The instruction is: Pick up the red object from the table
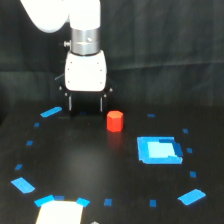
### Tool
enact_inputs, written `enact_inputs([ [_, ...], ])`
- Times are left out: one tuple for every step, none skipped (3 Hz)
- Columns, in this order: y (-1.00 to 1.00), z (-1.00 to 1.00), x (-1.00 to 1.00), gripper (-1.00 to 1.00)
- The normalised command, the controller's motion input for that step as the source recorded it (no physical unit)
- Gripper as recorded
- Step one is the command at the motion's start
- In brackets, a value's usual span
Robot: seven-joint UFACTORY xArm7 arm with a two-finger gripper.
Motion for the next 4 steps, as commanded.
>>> enact_inputs([
  [-0.78,-0.24,0.42,1.0],
  [-0.68,-0.59,-0.03,1.0],
  [-0.23,-0.55,0.09,1.0],
  [-0.19,0.61,1.0,1.0],
])
